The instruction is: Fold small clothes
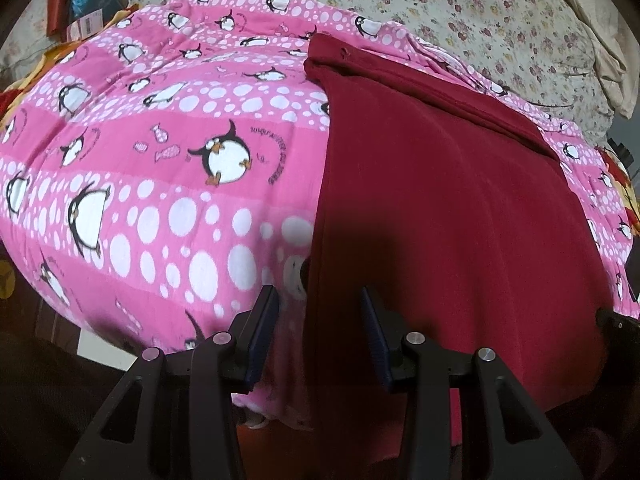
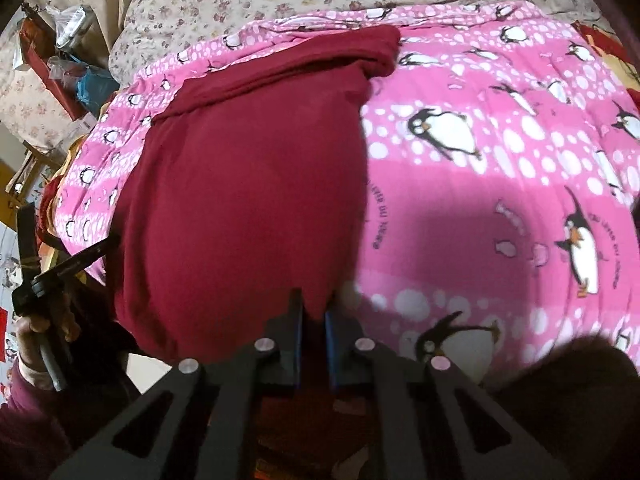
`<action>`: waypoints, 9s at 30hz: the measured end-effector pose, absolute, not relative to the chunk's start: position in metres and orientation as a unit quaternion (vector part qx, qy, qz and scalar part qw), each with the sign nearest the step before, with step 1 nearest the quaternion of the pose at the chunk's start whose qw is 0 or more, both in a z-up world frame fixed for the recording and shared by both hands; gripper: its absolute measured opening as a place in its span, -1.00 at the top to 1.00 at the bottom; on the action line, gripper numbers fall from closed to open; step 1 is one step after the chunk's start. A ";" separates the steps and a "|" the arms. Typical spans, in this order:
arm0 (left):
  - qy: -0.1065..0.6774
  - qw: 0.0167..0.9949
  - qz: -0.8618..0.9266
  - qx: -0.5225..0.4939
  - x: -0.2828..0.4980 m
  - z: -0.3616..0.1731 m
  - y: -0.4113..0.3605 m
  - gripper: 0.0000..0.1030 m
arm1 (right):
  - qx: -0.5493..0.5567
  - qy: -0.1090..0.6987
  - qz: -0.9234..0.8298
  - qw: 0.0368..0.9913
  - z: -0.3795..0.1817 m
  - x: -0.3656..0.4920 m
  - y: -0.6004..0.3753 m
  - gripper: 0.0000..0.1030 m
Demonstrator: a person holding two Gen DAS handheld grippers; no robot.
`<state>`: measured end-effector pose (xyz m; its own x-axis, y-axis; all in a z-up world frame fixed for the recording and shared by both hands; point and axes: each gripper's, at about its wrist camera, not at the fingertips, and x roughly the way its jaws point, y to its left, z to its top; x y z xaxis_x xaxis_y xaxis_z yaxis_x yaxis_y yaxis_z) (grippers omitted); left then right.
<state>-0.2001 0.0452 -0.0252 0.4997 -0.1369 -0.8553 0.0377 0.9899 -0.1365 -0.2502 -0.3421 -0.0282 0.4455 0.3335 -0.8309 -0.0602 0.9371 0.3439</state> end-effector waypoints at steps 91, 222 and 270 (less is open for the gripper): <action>0.378 0.919 -0.096 -0.064 -0.077 0.083 0.021 1.00 | 0.230 0.388 0.174 0.876 0.075 -0.119 -0.352 0.70; 0.472 0.879 -0.024 -0.066 0.041 -0.007 0.033 0.84 | 0.061 0.467 0.115 0.874 0.004 0.075 -0.232 -0.02; 0.496 0.855 -0.036 -0.145 0.055 -0.015 0.056 0.34 | 0.113 0.471 0.143 0.863 -0.011 0.048 -0.224 -0.10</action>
<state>0.0550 0.0557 -0.0149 0.5047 -0.2058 -0.8384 -0.0824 0.9553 -0.2841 0.0481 -0.2237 -0.0111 0.5161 0.3526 -0.7806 -0.1407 0.9338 0.3288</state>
